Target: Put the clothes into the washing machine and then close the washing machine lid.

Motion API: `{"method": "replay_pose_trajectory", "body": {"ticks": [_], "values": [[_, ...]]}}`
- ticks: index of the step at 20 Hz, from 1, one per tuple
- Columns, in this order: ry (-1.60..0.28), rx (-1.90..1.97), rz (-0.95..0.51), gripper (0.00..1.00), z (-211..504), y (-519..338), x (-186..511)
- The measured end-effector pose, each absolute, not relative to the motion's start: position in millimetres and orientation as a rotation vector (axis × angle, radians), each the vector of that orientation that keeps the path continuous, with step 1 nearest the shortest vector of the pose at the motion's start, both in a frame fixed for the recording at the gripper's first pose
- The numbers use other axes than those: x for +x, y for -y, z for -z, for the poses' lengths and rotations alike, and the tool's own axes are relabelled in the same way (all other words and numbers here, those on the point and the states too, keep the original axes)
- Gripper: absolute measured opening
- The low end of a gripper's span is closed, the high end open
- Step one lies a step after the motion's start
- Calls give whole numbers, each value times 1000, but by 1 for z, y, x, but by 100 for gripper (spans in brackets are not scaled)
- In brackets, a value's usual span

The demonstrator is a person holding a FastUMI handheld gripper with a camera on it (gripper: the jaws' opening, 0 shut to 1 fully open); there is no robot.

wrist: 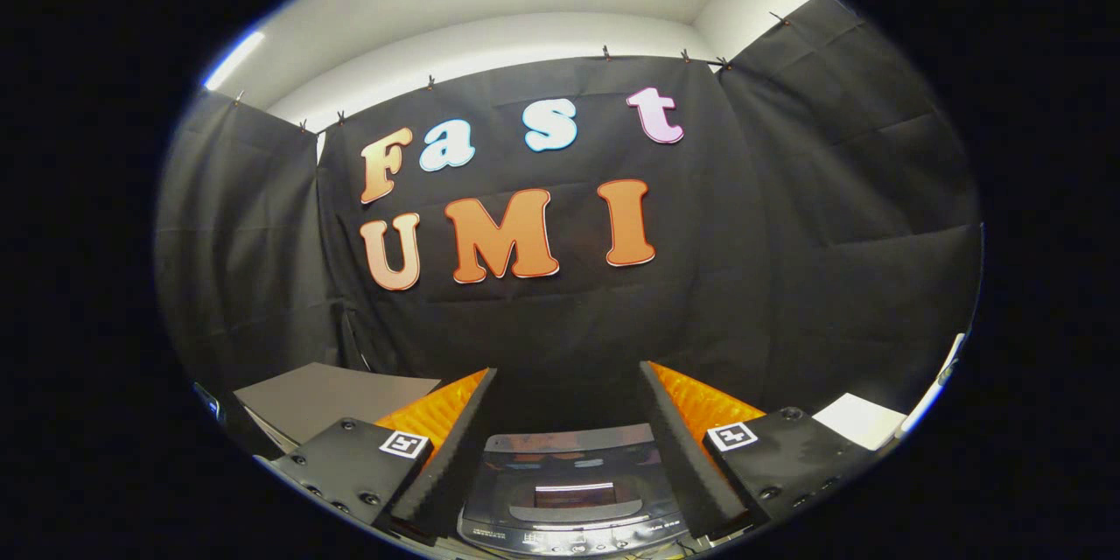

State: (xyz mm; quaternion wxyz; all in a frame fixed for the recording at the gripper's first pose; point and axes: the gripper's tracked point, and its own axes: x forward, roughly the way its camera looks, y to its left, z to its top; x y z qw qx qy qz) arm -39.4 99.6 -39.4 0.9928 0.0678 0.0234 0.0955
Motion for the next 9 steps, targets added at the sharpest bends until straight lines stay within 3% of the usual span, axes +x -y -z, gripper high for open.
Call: {"method": "replay_pose_trajectory", "body": {"ticks": [9], "values": [[-34,112,-200,100,57,-56,-33]]}}
